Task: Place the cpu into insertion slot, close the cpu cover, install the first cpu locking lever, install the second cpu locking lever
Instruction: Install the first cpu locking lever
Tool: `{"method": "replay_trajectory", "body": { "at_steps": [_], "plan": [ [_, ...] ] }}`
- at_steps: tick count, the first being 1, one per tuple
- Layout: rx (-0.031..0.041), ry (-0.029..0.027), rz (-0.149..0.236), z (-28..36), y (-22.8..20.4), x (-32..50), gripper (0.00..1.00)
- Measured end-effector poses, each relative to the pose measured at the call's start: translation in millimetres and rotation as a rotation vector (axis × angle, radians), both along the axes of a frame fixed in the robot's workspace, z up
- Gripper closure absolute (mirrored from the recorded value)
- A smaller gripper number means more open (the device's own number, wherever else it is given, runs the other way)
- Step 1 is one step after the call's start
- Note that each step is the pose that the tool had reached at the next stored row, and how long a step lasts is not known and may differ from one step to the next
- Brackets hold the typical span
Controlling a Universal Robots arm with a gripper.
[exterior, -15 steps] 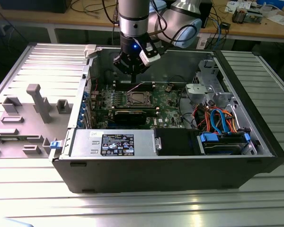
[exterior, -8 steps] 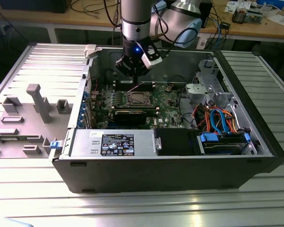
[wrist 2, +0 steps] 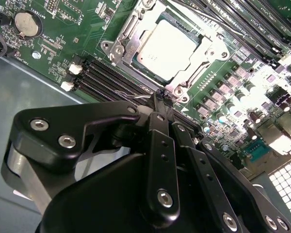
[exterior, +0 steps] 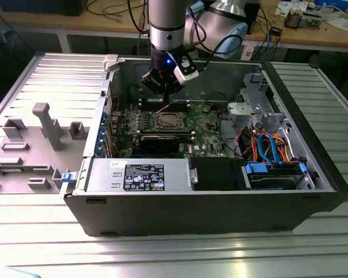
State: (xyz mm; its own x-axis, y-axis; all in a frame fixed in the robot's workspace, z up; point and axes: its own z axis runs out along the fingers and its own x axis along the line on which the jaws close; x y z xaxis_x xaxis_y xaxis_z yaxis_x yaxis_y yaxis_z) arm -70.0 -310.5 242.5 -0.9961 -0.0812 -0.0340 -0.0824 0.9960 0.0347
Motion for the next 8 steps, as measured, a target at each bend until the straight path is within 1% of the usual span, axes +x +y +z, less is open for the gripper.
{"method": "replay_trajectory", "body": {
  "at_steps": [7, 8],
  "plan": [
    [0.0000, 0.0000, 0.000, -0.1, 0.0, 0.0, 0.89],
    [0.0059, -0.0003, 0.000, -0.4, -0.3, 0.6, 0.89]
  ]
}}
